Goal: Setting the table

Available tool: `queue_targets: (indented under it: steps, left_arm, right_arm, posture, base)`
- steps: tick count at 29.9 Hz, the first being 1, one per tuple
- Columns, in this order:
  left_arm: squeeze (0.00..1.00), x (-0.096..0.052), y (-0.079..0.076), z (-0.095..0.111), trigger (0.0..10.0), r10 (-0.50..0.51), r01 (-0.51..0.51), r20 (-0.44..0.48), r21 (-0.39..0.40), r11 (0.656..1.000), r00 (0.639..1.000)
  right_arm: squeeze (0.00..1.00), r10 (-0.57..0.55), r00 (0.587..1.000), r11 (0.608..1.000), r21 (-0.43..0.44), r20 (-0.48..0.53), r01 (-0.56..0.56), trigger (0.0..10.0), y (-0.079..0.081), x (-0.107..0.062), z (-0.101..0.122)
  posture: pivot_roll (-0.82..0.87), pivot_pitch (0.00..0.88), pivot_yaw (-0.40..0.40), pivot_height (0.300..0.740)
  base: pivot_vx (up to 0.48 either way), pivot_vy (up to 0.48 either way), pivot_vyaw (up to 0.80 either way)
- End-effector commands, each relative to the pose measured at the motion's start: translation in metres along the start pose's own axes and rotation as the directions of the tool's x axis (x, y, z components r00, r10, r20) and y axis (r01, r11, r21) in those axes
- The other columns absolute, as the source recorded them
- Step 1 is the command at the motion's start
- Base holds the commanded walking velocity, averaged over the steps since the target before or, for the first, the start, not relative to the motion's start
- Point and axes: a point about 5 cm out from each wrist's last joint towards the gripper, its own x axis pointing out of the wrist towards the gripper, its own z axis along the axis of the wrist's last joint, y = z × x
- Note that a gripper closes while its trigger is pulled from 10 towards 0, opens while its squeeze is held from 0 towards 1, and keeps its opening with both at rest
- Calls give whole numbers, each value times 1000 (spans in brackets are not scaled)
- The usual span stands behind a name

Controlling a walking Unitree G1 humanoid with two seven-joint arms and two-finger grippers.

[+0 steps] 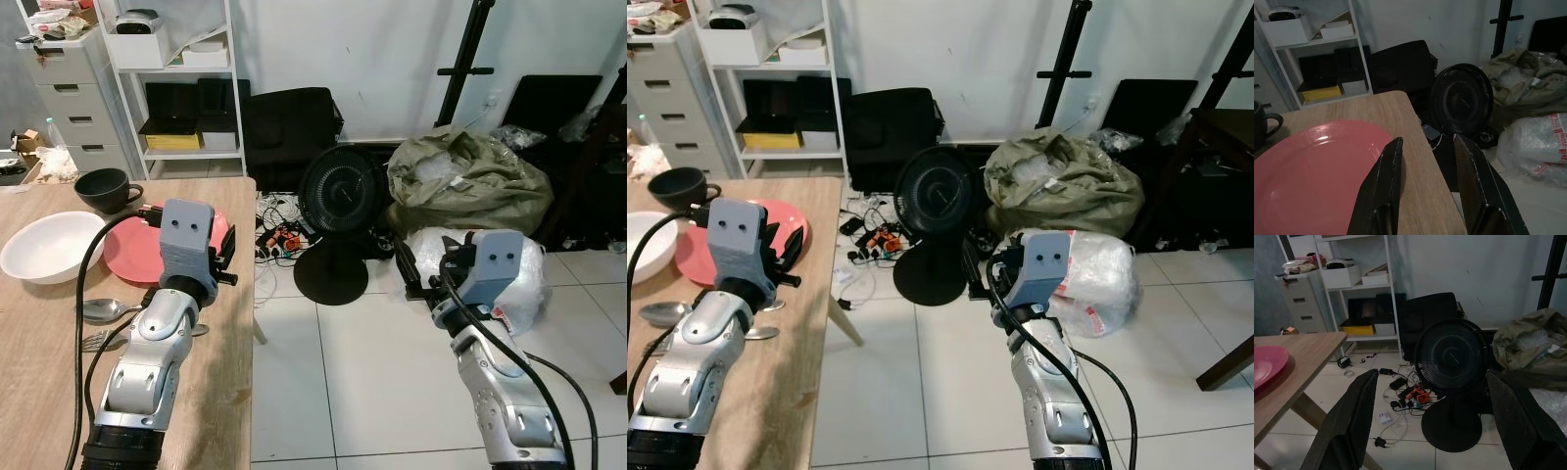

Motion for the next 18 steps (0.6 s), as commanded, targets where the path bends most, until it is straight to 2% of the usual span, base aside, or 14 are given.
queue_targets:
  steps: [1, 18]
  left_arm:
    - [0, 0, 0, -5, 10000, -4, 4, -22, -3, 1000, 1000]
    - [0, 0, 1, -5, 10000, -4, 4, -22, -4, 1000, 1000]
  right_arm:
    - [0, 1, 1000, 1000, 2, -1, -1, 10000, 1, -1, 1]
    - [0, 1, 1000, 1000, -1, -1, -1, 10000, 1, -1, 1]
  posture:
    - [-89, 146, 92, 740]
    - [-91, 142, 97, 740]
  base:
    - [0, 0, 0]
    - [0, 0, 0]
